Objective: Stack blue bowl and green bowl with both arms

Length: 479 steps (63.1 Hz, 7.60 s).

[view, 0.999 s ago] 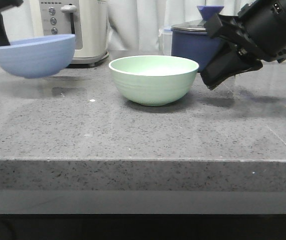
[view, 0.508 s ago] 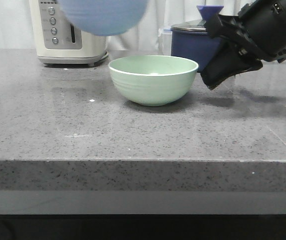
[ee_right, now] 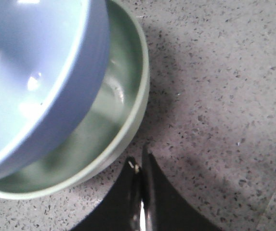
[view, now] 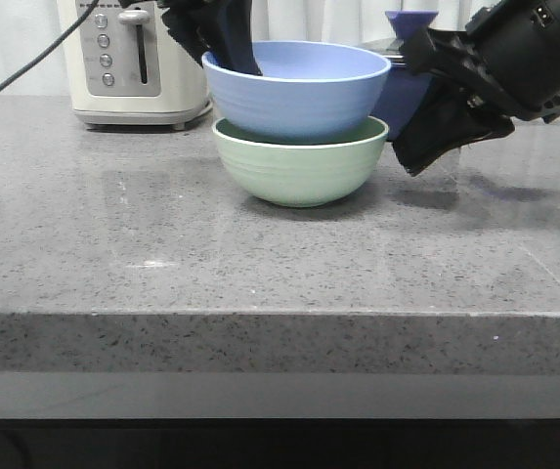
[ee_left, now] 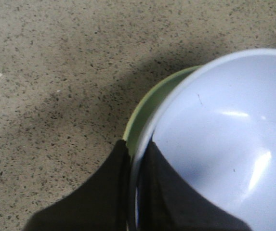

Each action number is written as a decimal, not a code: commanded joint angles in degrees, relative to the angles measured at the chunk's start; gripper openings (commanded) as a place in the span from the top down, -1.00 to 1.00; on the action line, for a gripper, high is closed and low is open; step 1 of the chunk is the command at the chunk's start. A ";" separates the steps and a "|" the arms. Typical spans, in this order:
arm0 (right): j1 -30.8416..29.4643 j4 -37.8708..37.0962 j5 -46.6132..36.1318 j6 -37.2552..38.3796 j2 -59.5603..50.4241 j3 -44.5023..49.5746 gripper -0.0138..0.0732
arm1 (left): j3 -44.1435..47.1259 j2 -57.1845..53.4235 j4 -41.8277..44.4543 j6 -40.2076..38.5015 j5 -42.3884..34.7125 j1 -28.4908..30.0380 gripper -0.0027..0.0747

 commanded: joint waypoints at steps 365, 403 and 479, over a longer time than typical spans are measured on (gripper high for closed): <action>-0.45 -50.58 14.96 49.57 -62.10 12.50 0.81 | 113.79 -114.18 7.39 -6.32 -69.07 28.12 0.98; -0.45 -50.58 14.96 49.57 -62.10 12.50 0.81 | 113.79 -114.18 7.39 -6.32 -69.07 27.80 0.98; -11.92 -54.13 -33.93 49.36 -89.63 56.40 0.81 | 113.79 -114.18 7.39 -6.32 -69.07 27.80 0.98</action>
